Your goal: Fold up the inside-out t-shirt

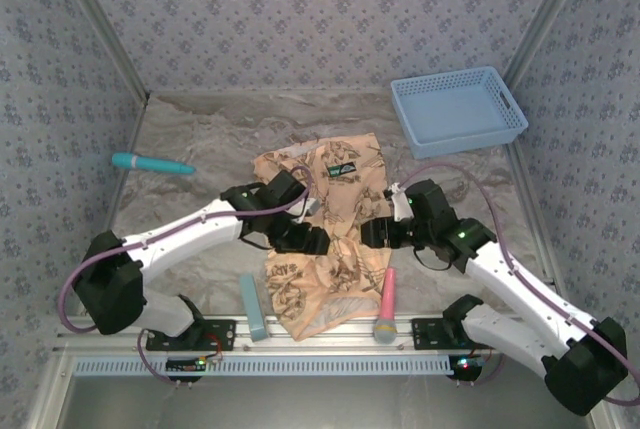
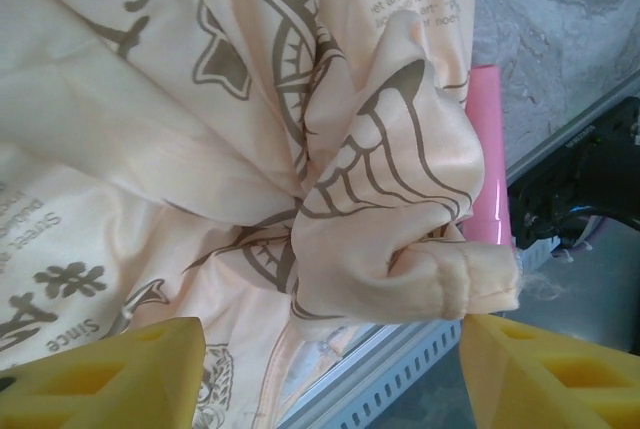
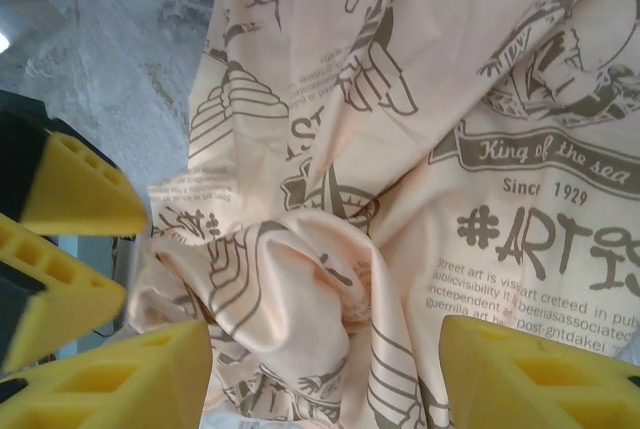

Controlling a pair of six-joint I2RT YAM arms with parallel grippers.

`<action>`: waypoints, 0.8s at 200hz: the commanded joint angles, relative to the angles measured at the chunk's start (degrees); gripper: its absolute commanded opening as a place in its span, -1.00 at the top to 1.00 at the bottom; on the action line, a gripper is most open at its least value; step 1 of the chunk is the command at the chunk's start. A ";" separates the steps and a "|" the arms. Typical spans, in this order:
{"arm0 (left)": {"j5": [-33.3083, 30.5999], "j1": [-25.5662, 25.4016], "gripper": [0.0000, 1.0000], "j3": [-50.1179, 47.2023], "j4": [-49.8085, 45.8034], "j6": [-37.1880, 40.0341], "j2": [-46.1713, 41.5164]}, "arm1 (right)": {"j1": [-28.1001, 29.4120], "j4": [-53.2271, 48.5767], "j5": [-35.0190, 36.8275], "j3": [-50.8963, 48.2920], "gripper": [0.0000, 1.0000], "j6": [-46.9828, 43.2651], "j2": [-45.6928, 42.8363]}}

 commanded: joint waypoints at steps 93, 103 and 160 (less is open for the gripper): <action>-7.71 -5.87 0.16 9.11 -8.21 -0.03 7.00 | 5.45 2.99 1.18 -3.12 -0.24 -5.99 -2.62; -7.81 -5.87 0.37 9.23 -8.58 0.83 7.15 | 8.99 4.47 2.65 -3.90 -0.23 -8.28 -3.51; -0.22 -4.01 1.00 6.08 -3.80 14.15 1.99 | 25.36 19.99 2.71 -9.75 -0.08 -24.72 -2.60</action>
